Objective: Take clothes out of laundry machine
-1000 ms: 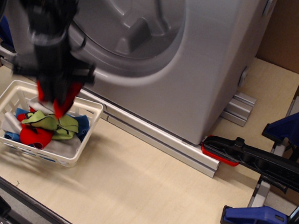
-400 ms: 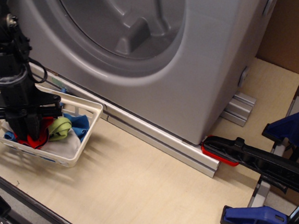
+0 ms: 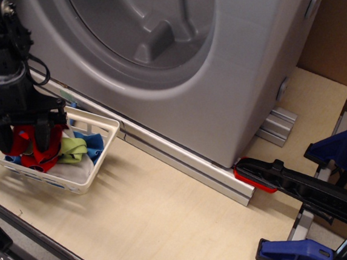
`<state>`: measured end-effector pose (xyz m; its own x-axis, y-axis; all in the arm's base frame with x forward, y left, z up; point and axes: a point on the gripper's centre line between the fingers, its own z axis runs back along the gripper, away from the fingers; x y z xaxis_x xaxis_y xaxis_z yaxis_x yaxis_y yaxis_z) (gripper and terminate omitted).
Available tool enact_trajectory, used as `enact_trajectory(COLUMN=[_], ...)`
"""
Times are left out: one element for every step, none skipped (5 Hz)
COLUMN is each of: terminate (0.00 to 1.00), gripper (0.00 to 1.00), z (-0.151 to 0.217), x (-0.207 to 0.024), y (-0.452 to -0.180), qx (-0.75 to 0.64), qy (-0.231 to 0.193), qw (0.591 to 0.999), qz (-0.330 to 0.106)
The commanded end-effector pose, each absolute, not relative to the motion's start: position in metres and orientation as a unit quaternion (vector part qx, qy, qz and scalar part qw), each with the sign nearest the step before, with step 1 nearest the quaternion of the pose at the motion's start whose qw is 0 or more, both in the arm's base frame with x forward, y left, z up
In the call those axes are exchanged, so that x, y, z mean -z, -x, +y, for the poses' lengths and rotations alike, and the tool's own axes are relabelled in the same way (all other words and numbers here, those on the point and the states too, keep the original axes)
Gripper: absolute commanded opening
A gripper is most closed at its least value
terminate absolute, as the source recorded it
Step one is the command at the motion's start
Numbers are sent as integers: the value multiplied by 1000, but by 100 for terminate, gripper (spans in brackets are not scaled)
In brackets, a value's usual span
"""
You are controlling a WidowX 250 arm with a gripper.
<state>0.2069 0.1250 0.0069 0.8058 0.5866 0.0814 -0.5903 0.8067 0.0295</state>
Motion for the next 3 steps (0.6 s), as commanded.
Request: enact_trajectory(terminate=[0, 0, 100], gripper=[100, 100, 100], z=[127, 127, 127], x=[-78, -78, -78], y=[-236, -236, -236], qx=[-282, -282, -282], qy=[-75, -75, -75], qw=[953, 953, 953], qz=[-76, -76, -76])
